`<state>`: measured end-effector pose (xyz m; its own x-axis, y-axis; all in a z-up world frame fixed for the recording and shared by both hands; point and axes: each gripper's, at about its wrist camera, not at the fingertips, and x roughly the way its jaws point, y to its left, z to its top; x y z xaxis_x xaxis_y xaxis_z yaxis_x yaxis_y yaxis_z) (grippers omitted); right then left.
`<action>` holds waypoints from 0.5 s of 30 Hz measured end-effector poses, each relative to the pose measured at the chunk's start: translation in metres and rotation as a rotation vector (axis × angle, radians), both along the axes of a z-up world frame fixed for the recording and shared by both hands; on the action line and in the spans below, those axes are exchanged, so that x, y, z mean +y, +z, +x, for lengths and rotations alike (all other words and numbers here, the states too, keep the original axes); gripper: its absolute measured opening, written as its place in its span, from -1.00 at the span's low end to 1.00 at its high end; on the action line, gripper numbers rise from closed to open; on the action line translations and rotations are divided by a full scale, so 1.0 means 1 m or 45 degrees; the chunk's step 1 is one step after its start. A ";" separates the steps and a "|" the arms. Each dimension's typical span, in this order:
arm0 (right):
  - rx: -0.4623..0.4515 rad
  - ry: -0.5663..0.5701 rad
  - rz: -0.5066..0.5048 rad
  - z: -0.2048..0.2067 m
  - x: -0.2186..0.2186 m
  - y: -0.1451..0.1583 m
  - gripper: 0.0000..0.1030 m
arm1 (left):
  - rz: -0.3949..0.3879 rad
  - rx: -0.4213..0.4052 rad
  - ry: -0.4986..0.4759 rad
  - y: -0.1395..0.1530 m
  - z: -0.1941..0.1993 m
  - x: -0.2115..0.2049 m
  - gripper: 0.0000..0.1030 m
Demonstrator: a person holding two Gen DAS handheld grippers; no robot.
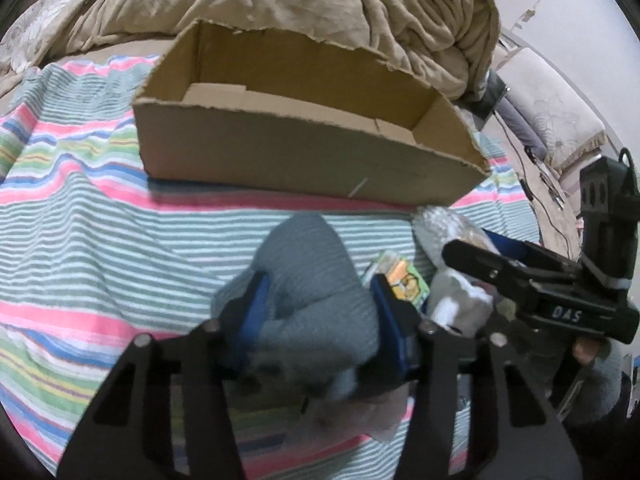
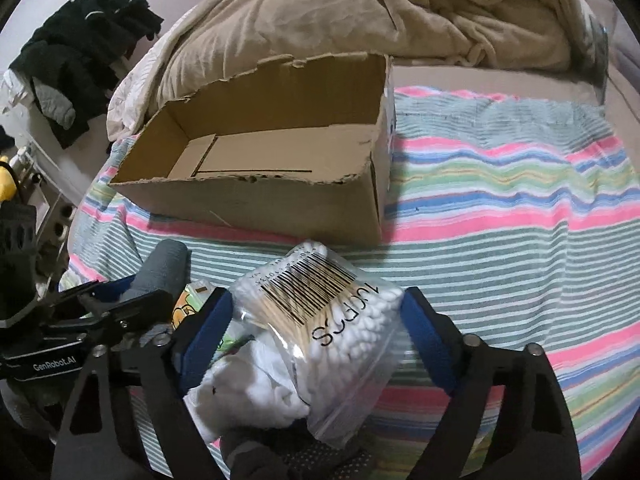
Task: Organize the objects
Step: 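Grasp the grey glove with the left tool while the right tool grasps the cotton swab bag, then carry the glove and swab bag into the cardboard box and open both tools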
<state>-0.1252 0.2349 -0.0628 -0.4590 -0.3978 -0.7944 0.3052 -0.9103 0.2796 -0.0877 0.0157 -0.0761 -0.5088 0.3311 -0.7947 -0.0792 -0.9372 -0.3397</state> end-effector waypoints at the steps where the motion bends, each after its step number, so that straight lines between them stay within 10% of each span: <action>1: 0.007 -0.001 0.004 0.001 0.000 0.001 0.63 | 0.009 0.005 0.002 0.003 0.003 -0.001 -0.03; 6: 0.045 -0.009 0.013 0.011 0.007 0.012 0.15 | 0.015 0.038 -0.004 0.015 0.016 -0.003 -0.06; 15: 0.097 0.000 0.009 0.025 0.007 0.030 0.08 | 0.019 0.118 0.000 0.041 0.028 -0.007 -0.12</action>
